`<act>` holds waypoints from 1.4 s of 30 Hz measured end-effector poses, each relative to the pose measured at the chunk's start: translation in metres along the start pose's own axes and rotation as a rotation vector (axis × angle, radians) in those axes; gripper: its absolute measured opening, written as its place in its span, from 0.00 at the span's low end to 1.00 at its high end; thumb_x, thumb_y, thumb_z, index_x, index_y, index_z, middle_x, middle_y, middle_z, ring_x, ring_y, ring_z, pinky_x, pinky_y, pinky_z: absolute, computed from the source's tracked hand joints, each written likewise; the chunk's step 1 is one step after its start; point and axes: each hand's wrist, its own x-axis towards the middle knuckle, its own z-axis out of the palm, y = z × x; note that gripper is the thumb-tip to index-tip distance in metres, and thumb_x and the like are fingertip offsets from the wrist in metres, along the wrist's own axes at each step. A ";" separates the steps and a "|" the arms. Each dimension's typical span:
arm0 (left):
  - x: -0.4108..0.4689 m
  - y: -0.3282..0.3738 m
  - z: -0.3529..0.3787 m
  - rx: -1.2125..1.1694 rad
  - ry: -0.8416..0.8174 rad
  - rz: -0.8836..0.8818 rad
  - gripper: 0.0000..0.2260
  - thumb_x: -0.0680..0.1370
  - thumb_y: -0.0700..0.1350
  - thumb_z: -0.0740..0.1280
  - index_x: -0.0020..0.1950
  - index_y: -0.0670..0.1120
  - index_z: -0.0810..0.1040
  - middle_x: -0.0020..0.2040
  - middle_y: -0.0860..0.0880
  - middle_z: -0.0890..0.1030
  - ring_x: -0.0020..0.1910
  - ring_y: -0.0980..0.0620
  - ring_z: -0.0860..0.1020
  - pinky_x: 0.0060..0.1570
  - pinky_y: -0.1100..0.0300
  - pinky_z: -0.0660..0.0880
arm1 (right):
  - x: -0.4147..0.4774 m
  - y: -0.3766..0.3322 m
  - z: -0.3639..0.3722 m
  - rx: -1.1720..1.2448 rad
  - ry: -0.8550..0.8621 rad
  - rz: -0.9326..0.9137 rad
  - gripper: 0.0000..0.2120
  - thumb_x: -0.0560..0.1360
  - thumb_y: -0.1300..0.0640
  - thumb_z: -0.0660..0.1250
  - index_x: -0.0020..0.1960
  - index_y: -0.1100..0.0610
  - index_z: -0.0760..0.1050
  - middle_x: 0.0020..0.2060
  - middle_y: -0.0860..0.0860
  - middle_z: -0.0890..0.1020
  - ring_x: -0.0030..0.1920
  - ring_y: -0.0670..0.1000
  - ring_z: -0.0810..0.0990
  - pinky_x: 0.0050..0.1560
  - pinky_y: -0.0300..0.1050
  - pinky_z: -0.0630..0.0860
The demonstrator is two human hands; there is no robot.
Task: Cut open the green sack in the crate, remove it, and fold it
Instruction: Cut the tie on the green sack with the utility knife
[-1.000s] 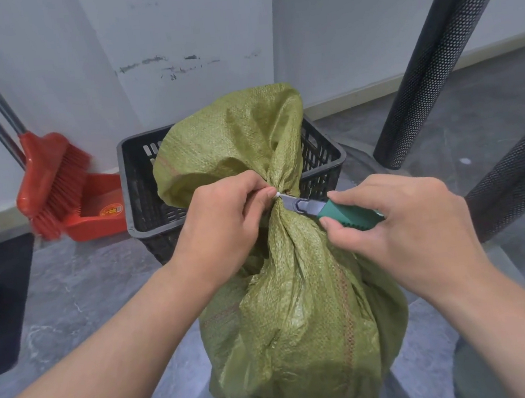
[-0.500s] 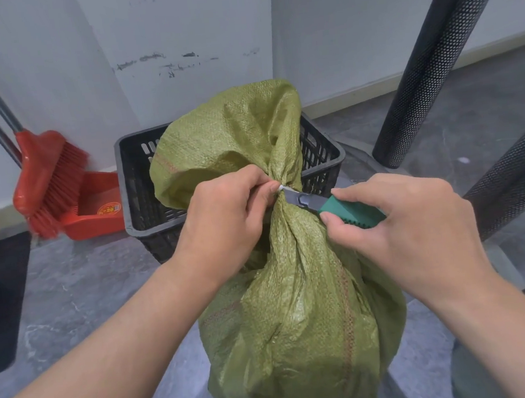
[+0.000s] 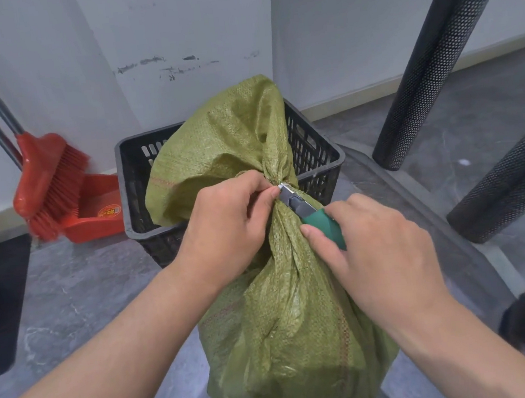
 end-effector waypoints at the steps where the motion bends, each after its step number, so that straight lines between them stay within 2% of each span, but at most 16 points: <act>1: 0.000 0.000 0.000 0.002 -0.003 0.011 0.06 0.81 0.43 0.71 0.44 0.45 0.82 0.31 0.61 0.73 0.31 0.64 0.73 0.33 0.73 0.65 | 0.000 0.000 0.002 0.002 0.002 -0.010 0.18 0.78 0.36 0.62 0.45 0.50 0.77 0.37 0.44 0.69 0.36 0.56 0.81 0.29 0.45 0.57; 3: 0.000 -0.003 0.000 0.005 -0.008 0.032 0.06 0.81 0.42 0.70 0.44 0.44 0.81 0.32 0.60 0.74 0.31 0.63 0.72 0.34 0.72 0.66 | 0.002 0.000 0.003 0.028 0.012 -0.034 0.18 0.78 0.37 0.62 0.44 0.51 0.76 0.37 0.44 0.67 0.34 0.56 0.80 0.28 0.45 0.56; 7: 0.000 -0.004 -0.001 -0.003 -0.009 0.069 0.06 0.81 0.42 0.70 0.45 0.43 0.81 0.34 0.53 0.79 0.33 0.55 0.75 0.34 0.67 0.69 | 0.003 0.005 0.002 0.067 0.024 -0.039 0.17 0.79 0.37 0.61 0.46 0.50 0.74 0.39 0.45 0.73 0.34 0.57 0.80 0.27 0.44 0.57; 10: 0.001 -0.003 -0.004 -0.156 -0.017 0.000 0.03 0.80 0.41 0.70 0.46 0.44 0.80 0.37 0.54 0.81 0.35 0.55 0.79 0.36 0.66 0.71 | 0.003 0.006 0.001 0.056 0.042 -0.046 0.17 0.79 0.37 0.62 0.47 0.50 0.74 0.38 0.46 0.76 0.35 0.57 0.80 0.28 0.44 0.59; 12: 0.002 -0.003 -0.005 -0.293 -0.029 -0.059 0.03 0.78 0.39 0.69 0.49 0.46 0.77 0.41 0.52 0.82 0.39 0.51 0.82 0.37 0.63 0.75 | 0.003 0.006 0.000 0.064 0.074 -0.065 0.16 0.79 0.39 0.64 0.46 0.52 0.75 0.38 0.47 0.77 0.34 0.58 0.79 0.31 0.44 0.57; 14: 0.004 -0.002 -0.007 -0.342 -0.032 -0.085 0.12 0.77 0.37 0.68 0.56 0.50 0.73 0.44 0.50 0.81 0.43 0.48 0.81 0.37 0.57 0.77 | 0.003 0.006 -0.001 0.090 0.094 -0.082 0.15 0.79 0.41 0.65 0.47 0.53 0.76 0.38 0.48 0.77 0.34 0.58 0.78 0.33 0.44 0.56; 16: 0.007 -0.003 -0.009 -0.280 -0.077 -0.071 0.24 0.76 0.36 0.66 0.68 0.57 0.72 0.48 0.49 0.79 0.45 0.49 0.79 0.37 0.60 0.75 | 0.003 0.006 -0.002 0.117 0.103 -0.092 0.14 0.79 0.42 0.65 0.47 0.53 0.76 0.38 0.48 0.77 0.34 0.57 0.77 0.34 0.43 0.56; 17: 0.009 -0.004 -0.010 -0.233 -0.108 -0.062 0.29 0.76 0.37 0.65 0.73 0.60 0.71 0.49 0.49 0.78 0.47 0.50 0.78 0.40 0.61 0.75 | 0.003 0.006 -0.002 0.129 0.107 -0.096 0.14 0.79 0.42 0.65 0.47 0.53 0.76 0.38 0.48 0.77 0.34 0.56 0.76 0.34 0.43 0.56; 19: 0.012 -0.006 -0.011 -0.183 -0.170 -0.076 0.32 0.76 0.39 0.64 0.77 0.64 0.69 0.51 0.49 0.73 0.51 0.52 0.75 0.50 0.64 0.74 | 0.003 0.007 -0.002 0.149 0.111 -0.099 0.14 0.80 0.42 0.65 0.48 0.53 0.76 0.39 0.48 0.76 0.34 0.56 0.76 0.34 0.44 0.57; 22: 0.013 -0.005 -0.011 -0.200 -0.272 -0.177 0.29 0.76 0.45 0.65 0.74 0.68 0.71 0.50 0.52 0.68 0.51 0.58 0.71 0.50 0.73 0.67 | 0.002 0.009 0.000 0.159 0.106 -0.095 0.13 0.82 0.43 0.64 0.49 0.53 0.75 0.40 0.47 0.76 0.34 0.57 0.76 0.34 0.44 0.57; 27: 0.014 -0.007 -0.010 -0.158 -0.324 -0.298 0.26 0.72 0.59 0.64 0.72 0.66 0.74 0.50 0.56 0.65 0.58 0.54 0.67 0.63 0.60 0.67 | 0.001 0.009 0.001 0.224 0.044 -0.055 0.14 0.81 0.41 0.62 0.52 0.52 0.75 0.42 0.46 0.77 0.38 0.57 0.79 0.32 0.45 0.62; 30: 0.010 -0.006 -0.010 -0.041 -0.294 -0.297 0.33 0.64 0.74 0.68 0.69 0.67 0.75 0.54 0.54 0.63 0.60 0.53 0.62 0.64 0.63 0.62 | 0.003 0.009 0.001 0.244 0.003 -0.033 0.15 0.81 0.39 0.60 0.52 0.50 0.73 0.43 0.45 0.76 0.40 0.56 0.79 0.31 0.47 0.66; 33: 0.007 -0.003 -0.010 0.125 -0.190 -0.239 0.39 0.57 0.81 0.68 0.65 0.67 0.78 0.61 0.50 0.60 0.65 0.51 0.59 0.71 0.55 0.59 | 0.005 0.010 0.001 0.233 -0.025 -0.037 0.14 0.80 0.39 0.59 0.52 0.49 0.72 0.44 0.45 0.76 0.41 0.55 0.79 0.32 0.48 0.68; 36: 0.007 -0.001 -0.009 0.238 -0.137 -0.190 0.38 0.57 0.81 0.66 0.61 0.64 0.80 0.67 0.45 0.60 0.70 0.45 0.57 0.74 0.46 0.57 | 0.006 0.010 0.001 0.235 -0.052 -0.030 0.14 0.80 0.38 0.59 0.51 0.48 0.70 0.44 0.44 0.75 0.41 0.55 0.79 0.33 0.49 0.67; 39: 0.006 -0.003 -0.009 0.185 -0.184 -0.206 0.35 0.60 0.78 0.66 0.61 0.61 0.81 0.71 0.43 0.62 0.74 0.44 0.57 0.74 0.45 0.57 | 0.006 0.008 0.000 0.260 -0.089 -0.016 0.13 0.80 0.37 0.58 0.51 0.46 0.68 0.44 0.44 0.75 0.42 0.55 0.78 0.34 0.50 0.69; 42: 0.007 -0.005 -0.007 0.143 -0.247 -0.167 0.28 0.68 0.70 0.66 0.65 0.60 0.78 0.69 0.50 0.72 0.73 0.48 0.67 0.78 0.41 0.54 | 0.006 0.007 -0.003 0.284 -0.121 0.002 0.13 0.81 0.36 0.57 0.50 0.45 0.67 0.44 0.43 0.74 0.42 0.52 0.77 0.36 0.50 0.70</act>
